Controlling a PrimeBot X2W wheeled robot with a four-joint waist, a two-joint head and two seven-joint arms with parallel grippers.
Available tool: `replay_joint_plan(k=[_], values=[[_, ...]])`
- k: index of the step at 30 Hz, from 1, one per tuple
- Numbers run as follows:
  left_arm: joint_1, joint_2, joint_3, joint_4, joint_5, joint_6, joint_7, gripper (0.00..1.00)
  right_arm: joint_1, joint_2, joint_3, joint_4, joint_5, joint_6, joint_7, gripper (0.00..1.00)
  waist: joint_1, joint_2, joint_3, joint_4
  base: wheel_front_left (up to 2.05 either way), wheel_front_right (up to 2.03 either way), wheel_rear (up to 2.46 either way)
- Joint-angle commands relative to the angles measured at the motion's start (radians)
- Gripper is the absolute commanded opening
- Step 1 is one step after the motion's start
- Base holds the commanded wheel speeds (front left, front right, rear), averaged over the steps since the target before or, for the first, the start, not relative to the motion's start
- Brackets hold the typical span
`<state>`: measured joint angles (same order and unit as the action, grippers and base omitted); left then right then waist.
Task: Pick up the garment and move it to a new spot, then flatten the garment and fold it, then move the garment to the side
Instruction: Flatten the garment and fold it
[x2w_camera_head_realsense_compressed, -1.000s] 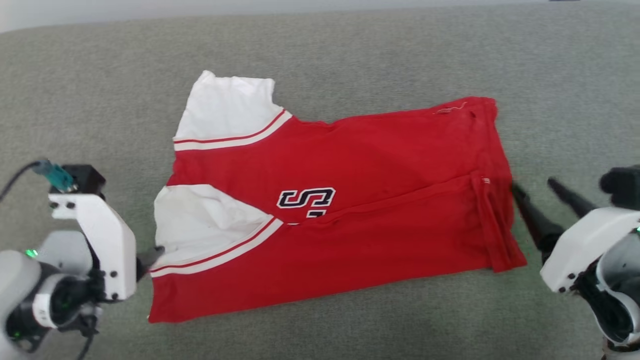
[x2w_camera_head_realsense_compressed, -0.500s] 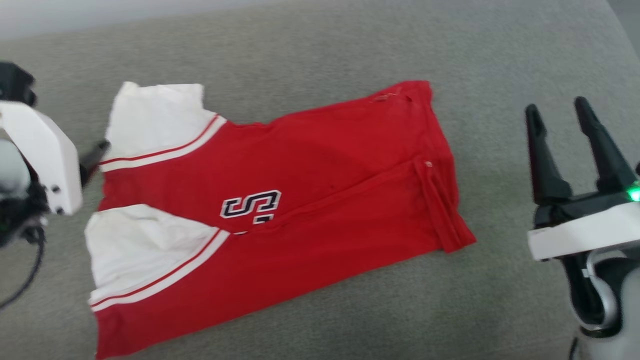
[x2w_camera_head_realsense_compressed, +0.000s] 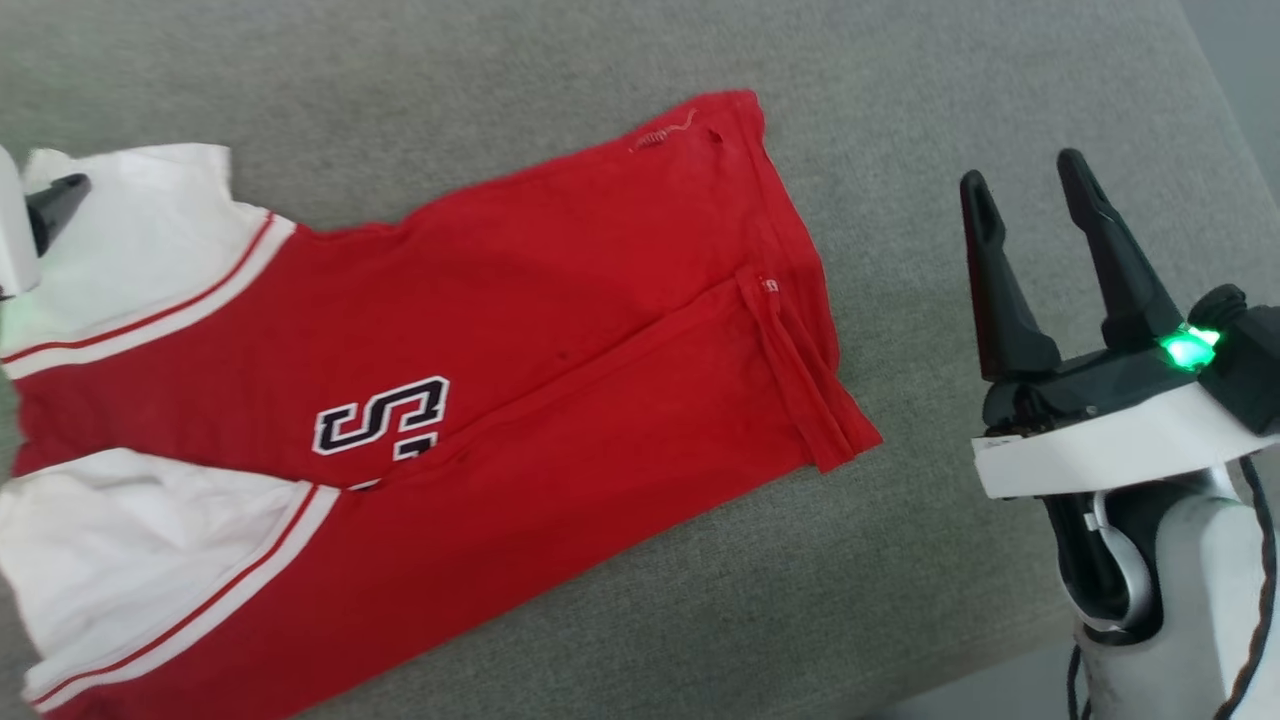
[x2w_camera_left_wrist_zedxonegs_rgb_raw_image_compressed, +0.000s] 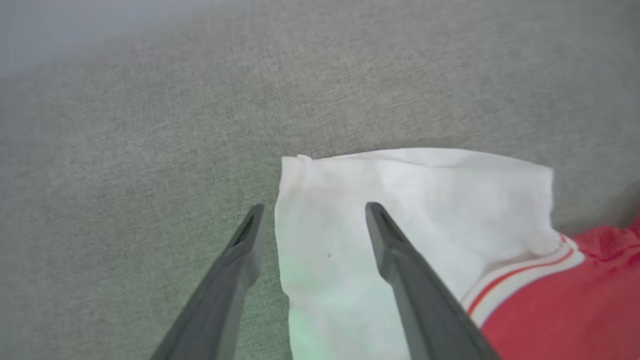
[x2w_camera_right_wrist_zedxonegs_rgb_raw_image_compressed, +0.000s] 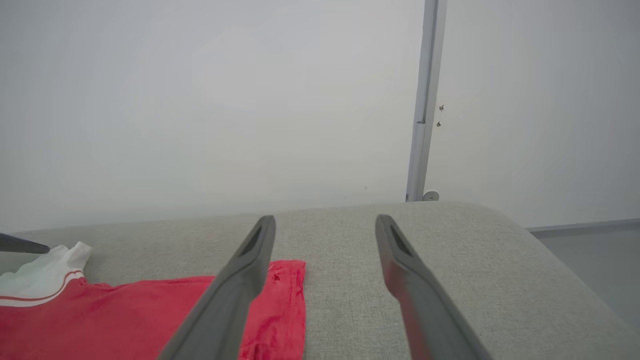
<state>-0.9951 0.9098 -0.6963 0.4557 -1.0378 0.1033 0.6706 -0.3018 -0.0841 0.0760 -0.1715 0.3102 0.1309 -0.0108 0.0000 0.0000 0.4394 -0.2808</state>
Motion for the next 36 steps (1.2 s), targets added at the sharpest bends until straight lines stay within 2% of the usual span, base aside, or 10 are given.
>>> replay_joint_plan(k=[1, 5, 8, 10, 11, 12, 14, 19, 27, 36], values=[[-0.032, -0.007, -0.004, 0.040, 0.018, -0.004, 0.012, 1.00, -0.018, 0.007, 0.007, 0.004, 0.006, 0.000, -0.006, 1.00, 0.0000, 0.0000, 0.035, -0.026, 0.00, 0.00, 0.00], [-0.074, -0.034, -0.022, 0.137, 0.027, -0.017, 0.039, 1.00, -0.045, 0.008, 0.027, 0.015, 0.008, 0.000, 0.006, 1.00, 0.0000, 0.0000, 0.064, -0.036, 0.00, 0.00, 0.00], [-0.077, -0.058, -0.039, 0.190, 0.030, -0.015, 0.067, 1.00, -0.061, 0.001, 0.033, 0.021, 0.009, 0.000, 0.008, 1.00, 0.0000, 0.0000, 0.074, -0.036, 0.00, 0.00, 0.00], [-0.065, -0.091, -0.052, 0.243, 0.004, -0.002, 0.125, 1.00, -0.077, -0.004, 0.040, 0.034, 0.015, 0.000, 0.019, 1.00, 0.0000, 0.0000, 0.081, -0.031, 0.00, 0.00, 0.00], [-0.058, -0.104, -0.066, 0.262, 0.003, -0.003, 0.159, 0.20, -0.089, -0.009, 0.044, 0.040, 0.017, 0.000, 0.024, 1.00, 0.0000, 0.0000, 0.083, -0.029, 0.00, 0.00, 0.00], [-0.055, -0.116, -0.076, 0.278, 0.003, 0.003, 0.184, 0.00, -0.104, -0.015, 0.045, 0.048, 0.018, 0.000, 0.030, 1.00, 0.0000, 0.0000, 0.086, -0.025, 0.00, 0.00, 0.00], [-0.062, -0.139, -0.087, 0.295, -0.001, 0.001, 0.214, 0.00, -0.135, -0.030, 0.065, 0.077, 0.031, 0.000, 0.059, 1.00, 0.0000, 0.0000, 0.093, -0.017, 0.00, 0.00, 0.00], [-0.109, -0.189, -0.090, 0.313, 0.012, -0.011, 0.188, 0.00, -0.268, -0.083, 0.124, 0.172, 0.079, 0.000, 0.157, 1.00, 0.0000, 0.0000, 0.109, 0.012, 0.00, 0.00, 0.00], [-0.161, -0.262, -0.100, 0.363, 0.020, -0.054, 0.149, 0.00, -0.515, -0.171, 0.245, 0.446, 0.162, 0.000, 0.380, 1.00, 0.0000, 0.0000, 0.125, 0.065, 0.00, 0.00, 0.00], [-0.203, -0.324, -0.104, 0.431, 0.023, -0.094, 0.117, 0.00, -0.681, -0.170, 0.396, 0.725, 0.274, 0.000, 0.652, 1.00, 0.0000, 0.0000, 0.132, 0.111, 0.00, 0.00, 0.00]])
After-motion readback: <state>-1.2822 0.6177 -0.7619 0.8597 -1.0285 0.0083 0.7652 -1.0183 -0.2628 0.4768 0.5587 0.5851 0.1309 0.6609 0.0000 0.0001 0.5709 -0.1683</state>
